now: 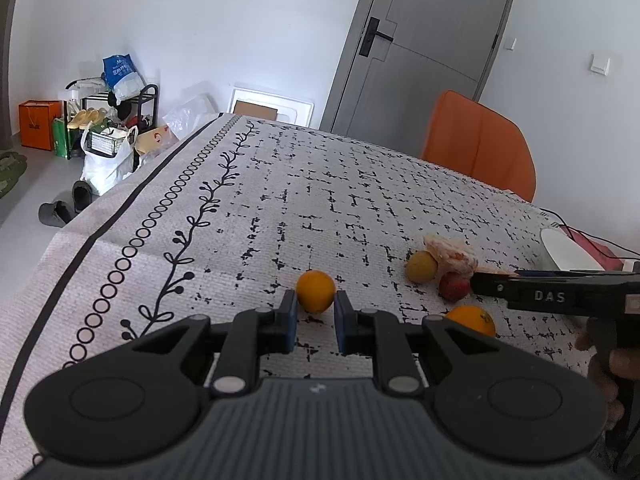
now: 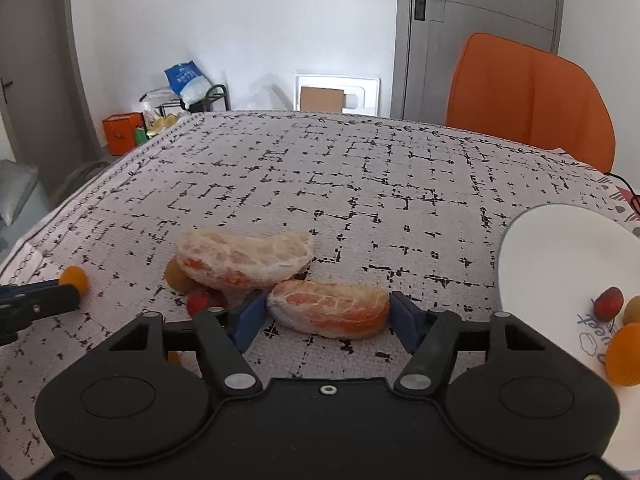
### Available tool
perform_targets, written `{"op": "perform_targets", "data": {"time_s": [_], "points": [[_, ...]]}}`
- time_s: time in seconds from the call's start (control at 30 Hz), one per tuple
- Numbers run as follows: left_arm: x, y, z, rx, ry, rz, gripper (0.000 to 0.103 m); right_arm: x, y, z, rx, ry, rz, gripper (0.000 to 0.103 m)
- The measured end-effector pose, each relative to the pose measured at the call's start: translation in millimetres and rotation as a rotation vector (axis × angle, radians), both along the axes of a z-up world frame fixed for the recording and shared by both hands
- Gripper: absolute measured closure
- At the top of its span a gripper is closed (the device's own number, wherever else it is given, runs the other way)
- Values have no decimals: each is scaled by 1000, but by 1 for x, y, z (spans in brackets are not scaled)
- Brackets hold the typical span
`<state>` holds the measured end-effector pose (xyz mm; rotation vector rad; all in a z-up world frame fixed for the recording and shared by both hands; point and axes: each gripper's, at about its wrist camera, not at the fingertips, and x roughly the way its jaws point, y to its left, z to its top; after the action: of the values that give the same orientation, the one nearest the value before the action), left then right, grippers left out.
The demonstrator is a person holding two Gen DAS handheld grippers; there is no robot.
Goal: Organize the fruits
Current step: 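Grasp the peeled orange segment with the right tool while the left tool grasps a mandarin, then carry the peeled segment in the right tool to the white bowl and release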
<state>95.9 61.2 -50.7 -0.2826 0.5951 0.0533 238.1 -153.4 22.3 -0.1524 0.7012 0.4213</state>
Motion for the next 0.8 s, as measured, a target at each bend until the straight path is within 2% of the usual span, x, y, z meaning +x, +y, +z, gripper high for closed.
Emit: {"op": "perform_targets", "data": {"time_s": [0.4, 0.8], "points": [[-3, -27, 23, 51, -40, -19, 85, -27, -34, 33, 114, -78, 22, 40], [1, -68, 42, 86, -65, -98, 85, -42, -97, 41, 162, -122, -100, 39]]}}
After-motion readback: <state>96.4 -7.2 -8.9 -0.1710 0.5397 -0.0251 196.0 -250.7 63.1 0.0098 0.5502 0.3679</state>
